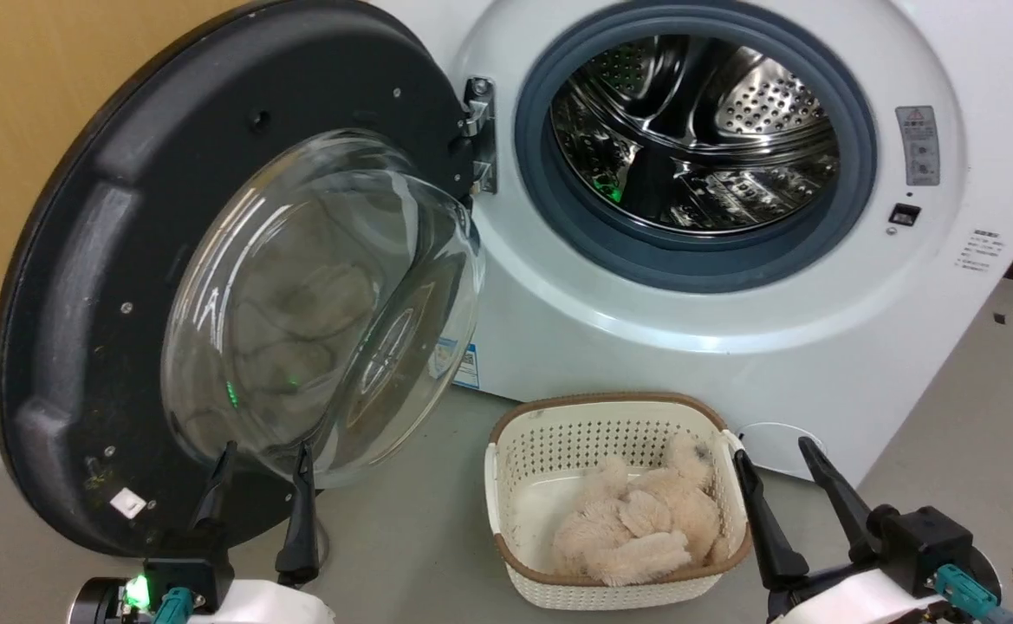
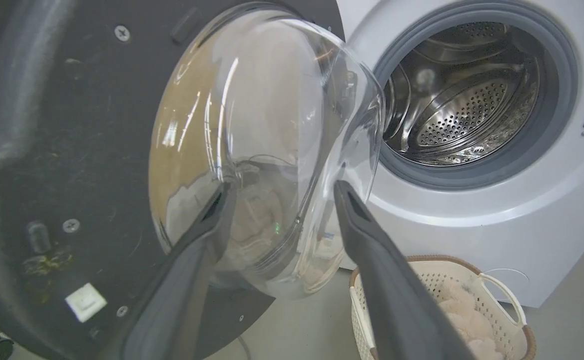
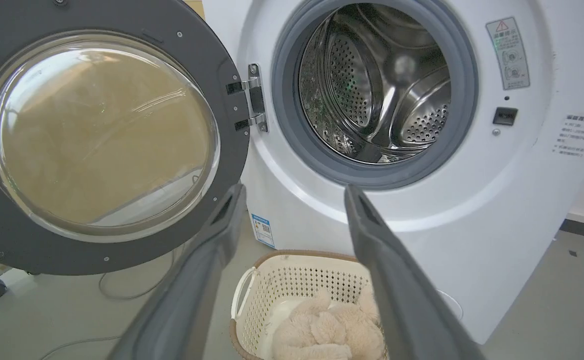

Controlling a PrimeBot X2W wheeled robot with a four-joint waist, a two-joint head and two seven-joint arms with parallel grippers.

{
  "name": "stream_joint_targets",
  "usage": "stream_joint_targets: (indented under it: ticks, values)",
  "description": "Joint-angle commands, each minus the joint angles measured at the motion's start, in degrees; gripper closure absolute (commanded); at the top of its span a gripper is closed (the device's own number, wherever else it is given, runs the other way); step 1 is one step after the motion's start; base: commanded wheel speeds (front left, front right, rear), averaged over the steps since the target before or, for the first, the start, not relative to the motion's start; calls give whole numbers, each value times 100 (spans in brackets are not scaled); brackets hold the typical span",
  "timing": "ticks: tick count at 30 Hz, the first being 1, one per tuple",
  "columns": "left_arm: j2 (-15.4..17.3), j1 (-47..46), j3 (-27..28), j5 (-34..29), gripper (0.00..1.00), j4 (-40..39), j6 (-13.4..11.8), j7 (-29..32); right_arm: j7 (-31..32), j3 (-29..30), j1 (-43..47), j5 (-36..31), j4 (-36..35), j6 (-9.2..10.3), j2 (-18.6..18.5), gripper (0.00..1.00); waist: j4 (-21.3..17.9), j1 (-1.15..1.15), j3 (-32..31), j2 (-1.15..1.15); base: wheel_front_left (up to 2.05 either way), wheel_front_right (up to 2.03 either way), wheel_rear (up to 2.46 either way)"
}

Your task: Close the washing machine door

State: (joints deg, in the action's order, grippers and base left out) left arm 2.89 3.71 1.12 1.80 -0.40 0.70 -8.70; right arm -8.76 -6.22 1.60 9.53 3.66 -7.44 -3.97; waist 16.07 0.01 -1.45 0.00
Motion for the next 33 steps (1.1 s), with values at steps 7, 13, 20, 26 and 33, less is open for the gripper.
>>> stream_joint_targets:
  ticks: [7, 13, 20, 26, 33]
  values:
    - [-1, 118, 63, 47, 0, -50, 36, -130, -125, -101, 68, 165, 64, -3, -43, 0, 251, 0, -31, 0, 0, 0, 0]
    - [-1, 154, 91, 60, 0, -82, 31, -190, -185, -158, 60, 231, 92, -3, -51, 0, 389, 0, -24, 0, 0, 0, 0]
    - [-1, 186, 136, 83, 0, -120, 34, -273, -268, -241, 31, 329, 141, -3, -72, 0, 571, 0, -3, 0, 0, 0, 0]
    - [-1, 222, 160, 103, 0, -153, 21, -345, -340, -316, 16, 413, 186, -4, -93, 0, 717, 0, 0, 0, 0, 0, 0]
    - [-2, 268, 174, 127, 0, -192, 1, -429, -423, -407, 6, 501, 233, -4, -119, 0, 881, 0, -7, 0, 0, 0, 0]
